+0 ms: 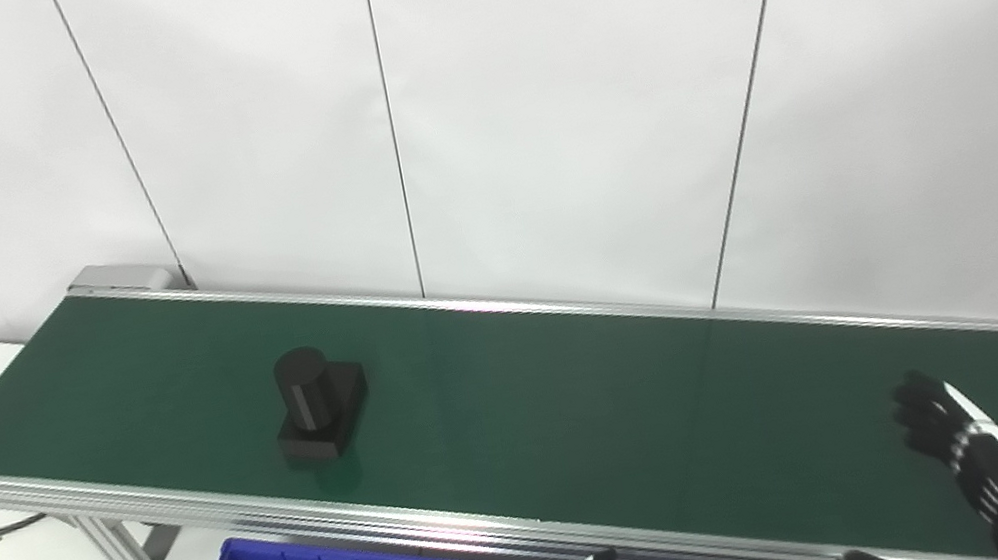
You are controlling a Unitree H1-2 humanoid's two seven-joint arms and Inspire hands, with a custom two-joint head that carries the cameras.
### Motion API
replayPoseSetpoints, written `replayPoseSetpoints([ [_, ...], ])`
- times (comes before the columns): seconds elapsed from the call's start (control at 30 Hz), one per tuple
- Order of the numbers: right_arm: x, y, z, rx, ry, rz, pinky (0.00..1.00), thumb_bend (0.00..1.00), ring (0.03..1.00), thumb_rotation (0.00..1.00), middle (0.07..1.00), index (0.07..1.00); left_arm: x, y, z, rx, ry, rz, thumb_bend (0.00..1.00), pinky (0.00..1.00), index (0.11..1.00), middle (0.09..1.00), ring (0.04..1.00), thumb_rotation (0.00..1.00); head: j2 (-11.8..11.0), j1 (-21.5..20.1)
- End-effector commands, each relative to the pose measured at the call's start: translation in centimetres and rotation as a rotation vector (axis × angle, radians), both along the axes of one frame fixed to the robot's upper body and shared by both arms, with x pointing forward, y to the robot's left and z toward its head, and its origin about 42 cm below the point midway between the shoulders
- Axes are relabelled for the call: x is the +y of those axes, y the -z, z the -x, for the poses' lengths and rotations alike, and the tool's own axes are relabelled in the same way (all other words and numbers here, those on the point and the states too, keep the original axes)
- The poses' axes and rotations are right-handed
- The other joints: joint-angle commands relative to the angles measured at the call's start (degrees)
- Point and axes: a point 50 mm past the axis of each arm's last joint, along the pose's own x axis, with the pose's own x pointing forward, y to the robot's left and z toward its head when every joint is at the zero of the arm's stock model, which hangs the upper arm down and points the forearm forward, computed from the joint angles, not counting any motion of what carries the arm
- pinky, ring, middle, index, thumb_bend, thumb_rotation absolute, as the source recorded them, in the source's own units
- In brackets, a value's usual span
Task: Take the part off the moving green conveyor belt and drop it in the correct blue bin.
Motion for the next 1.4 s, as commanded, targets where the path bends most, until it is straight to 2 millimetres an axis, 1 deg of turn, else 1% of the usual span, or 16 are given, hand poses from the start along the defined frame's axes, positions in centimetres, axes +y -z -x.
replayPoseSetpoints([
  [0.0, 0.5, -1.3, -0.3, -0.038, -0.004, 0.008, 0.83, 0.8, 0.856, 0.28, 0.866, 0.894, 0.1, -1.2, -0.7, -0.074, -0.007, 0.032, 0.83, 0.93, 0.946, 0.972, 0.959, 0.35, 0.01, 0.0],
  [0.07, 0.6, -1.3, -0.5, -0.026, -0.003, 0.027, 0.84, 0.79, 0.862, 0.31, 0.872, 0.897, 0.2, -1.2, -0.7, -0.07, -0.004, 0.034, 0.81, 0.96, 0.954, 0.981, 0.973, 0.36, -0.06, -0.78],
  [0.1, 0.6, -1.3, -0.7, -0.023, -0.005, 0.034, 0.84, 0.79, 0.862, 0.31, 0.873, 0.897, 0.2, -1.1, -0.7, -0.071, -0.003, 0.029, 0.8, 0.96, 0.956, 0.983, 0.976, 0.36, 0.27, -1.22],
  [0.2, 0.7, -1.1, -1.2, -0.014, -0.016, 0.028, 0.84, 0.78, 0.865, 0.31, 0.877, 0.899, 0.2, -1.1, -0.8, -0.071, 0.002, 0.026, 0.78, 0.95, 0.961, 0.987, 0.976, 0.34, 0.27, -1.22],
  [0.27, 0.9, -0.8, -1.8, 0.004, -0.025, 0.012, 0.85, 0.78, 0.879, 0.33, 0.889, 0.908, 0.3, -1.1, -0.9, -0.075, -0.001, 0.019, 0.77, 0.93, 0.96, 0.983, 0.966, 0.34, 0.46, -1.41],
  [0.43, 1.6, -0.9, -3.3, 0.026, -0.045, 0.03, 0.88, 0.78, 0.893, 0.35, 0.898, 0.913, 0.7, -1.2, -1.0, -0.077, -0.002, 0.02, 0.76, 0.95, 0.957, 0.984, 0.97, 0.33, 1.15, -1.21],
  [0.63, 3.2, -1.9, -5.5, 0.053, -0.079, 0.085, 0.88, 0.81, 0.887, 0.37, 0.894, 0.911, 1.3, -1.0, -1.1, -0.072, -0.001, 0.017, 0.78, 0.93, 0.948, 0.972, 0.956, 0.35, 1.71, -1.49],
  [0.83, 4.5, -2.9, -7.4, 0.053, -0.113, 0.106, 0.88, 0.8, 0.885, 0.33, 0.902, 0.917, 1.7, -1.1, -1.2, -0.07, -0.005, 0.028, 0.8, 0.91, 0.941, 0.967, 0.946, 0.35, 2.17, -1.11],
  [0.9, 5.0, -3.2, -8.0, 0.05, -0.12, 0.118, 0.87, 0.81, 0.883, 0.35, 0.903, 0.916, 1.9, -1.2, -1.1, -0.071, -0.009, 0.037, 0.8, 0.9, 0.939, 0.967, 0.944, 0.36, 2.49, -0.94],
  [1.03, 6.0, -3.9, -9.2, 0.046, -0.133, 0.122, 0.88, 0.82, 0.883, 0.35, 0.899, 0.911, 2.6, -2.0, -0.2, -0.084, -0.027, 0.073, 0.82, 0.89, 0.932, 0.968, 0.953, 0.38, 3.13, -0.91],
  [1.1, 6.4, -4.3, -9.7, 0.045, -0.14, 0.125, 0.88, 0.82, 0.881, 0.36, 0.895, 0.909, 2.9, -2.6, 0.2, -0.099, -0.033, 0.092, 0.81, 0.88, 0.93, 0.968, 0.959, 0.36, 3.6, -1.0],
  [1.13, 6.6, -4.6, -9.9, 0.043, -0.143, 0.129, 0.88, 0.82, 0.879, 0.36, 0.891, 0.909, 3.1, -2.9, 0.4, -0.104, -0.026, 0.109, 0.79, 0.88, 0.932, 0.965, 0.956, 0.33, 3.8, -1.05],
  [1.23, 7.3, -5.3, -10.6, 0.036, -0.152, 0.147, 0.88, 0.82, 0.877, 0.38, 0.889, 0.911, 3.6, -3.7, 0.9, -0.123, -0.012, 0.126, 0.78, 0.89, 0.936, 0.962, 0.948, 0.32, 4.65, -1.15],
  [1.3, 7.6, -5.7, -11.1, 0.034, -0.158, 0.161, 0.88, 0.82, 0.878, 0.38, 0.889, 0.911, 3.8, -3.8, 1.4, -0.123, -0.007, 0.126, 0.79, 0.89, 0.939, 0.965, 0.949, 0.32, 5.31, -0.97],
  [1.33, 7.8, -5.8, -11.2, 0.035, -0.16, 0.167, 0.88, 0.83, 0.877, 0.4, 0.889, 0.911, 4.0, -3.8, 1.6, -0.121, -0.006, 0.125, 0.8, 0.92, 0.942, 0.98, 0.969, 0.33, 5.31, -0.97],
  [1.37, 8.0, -6.1, -11.5, 0.033, -0.165, 0.175, 0.88, 0.83, 0.875, 0.4, 0.89, 0.911, 4.1, -3.6, 1.9, -0.114, -0.009, 0.123, 0.81, 0.93, 0.943, 0.985, 0.976, 0.33, 6.11, -0.93],
])
